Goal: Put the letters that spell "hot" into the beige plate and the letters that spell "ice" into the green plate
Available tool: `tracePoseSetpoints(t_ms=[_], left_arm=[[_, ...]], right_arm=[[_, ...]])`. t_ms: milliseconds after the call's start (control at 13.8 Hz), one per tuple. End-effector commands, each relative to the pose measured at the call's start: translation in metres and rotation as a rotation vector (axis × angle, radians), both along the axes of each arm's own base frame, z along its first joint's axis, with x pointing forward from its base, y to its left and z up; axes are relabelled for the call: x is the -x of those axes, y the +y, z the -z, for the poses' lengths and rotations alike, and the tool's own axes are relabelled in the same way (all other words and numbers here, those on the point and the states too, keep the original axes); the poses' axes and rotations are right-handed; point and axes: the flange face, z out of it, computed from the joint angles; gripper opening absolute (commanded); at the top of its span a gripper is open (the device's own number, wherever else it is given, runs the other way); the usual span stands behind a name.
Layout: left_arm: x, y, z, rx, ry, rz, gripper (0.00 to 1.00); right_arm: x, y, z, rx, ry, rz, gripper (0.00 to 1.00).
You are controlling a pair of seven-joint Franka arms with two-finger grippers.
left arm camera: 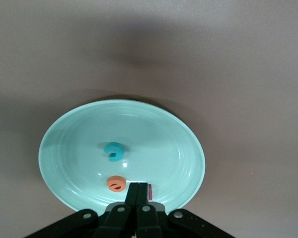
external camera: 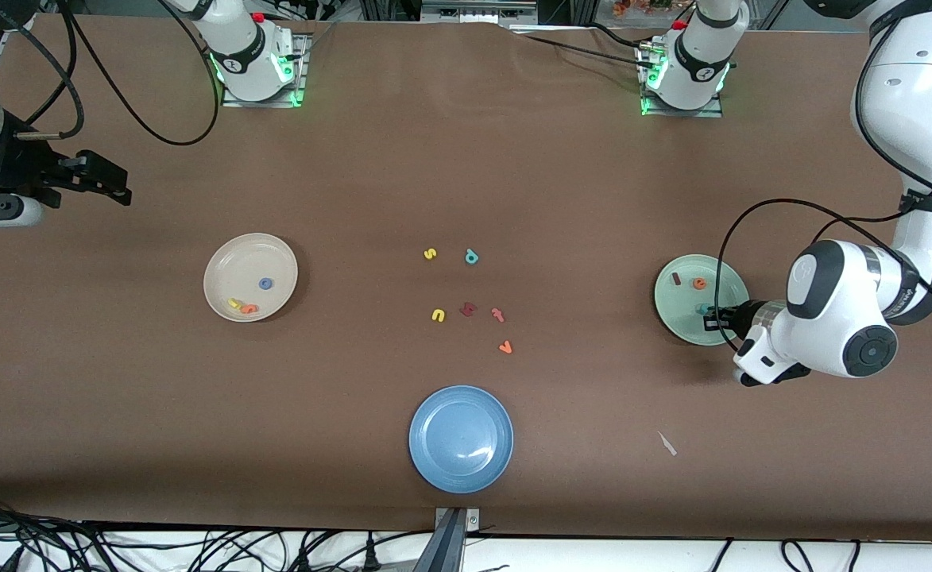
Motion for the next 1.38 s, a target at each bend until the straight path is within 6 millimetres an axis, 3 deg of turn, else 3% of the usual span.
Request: tracePoseSetpoints(t_ms=[0,72,290,435,725,1014,1159,1304], left_arm=[[-0.002,-0.002,-0.006,0.043,0.002,-0.062,0.59],[-0.002,-0.002,-0.007,0.042,0.0,-0.06,0.76],[-0.003,0.0,-0.012,0.033,-0.009,-0.05,0.99],[-0.009,0.003,-0.034,0.029,-0.05,-0.044,0.99],[-0.01,0.01,-0.118,-0.028,-0.19,0.071,0.96],[0.006,0.008,-0.203,-0.063,-0.28,0.163,0.97],[0.018,0.003,-0.236,-0.067,-0.298,0.222,0.98],[0.023,-0.004,-0.257,-0.072,-0.328,0.234,0.98]], right_arm=[[-0.003,0.0,-0.006,0.011,-0.009,-0.017,1.0],[-0.002,0.001,-0.006,0.011,-0.007,-0.017,1.0],[-0.002,0.001,-0.006,0.011,-0.007,-0.019,1.0],[-0.002,0.001,-0.007,0.011,-0.007,-0.017,1.0],[-0.002,0.002,-0.006,0.011,-0.009,-0.017,1.0],[-0.003,0.001,-0.006,0.013,-0.009,-0.019,1.0],[-0.003,-0.001,-0.006,0.013,-0.009,-0.016,1.0],[-0.003,0.0,-0.006,0.013,-0.009,-0.017,1.0]])
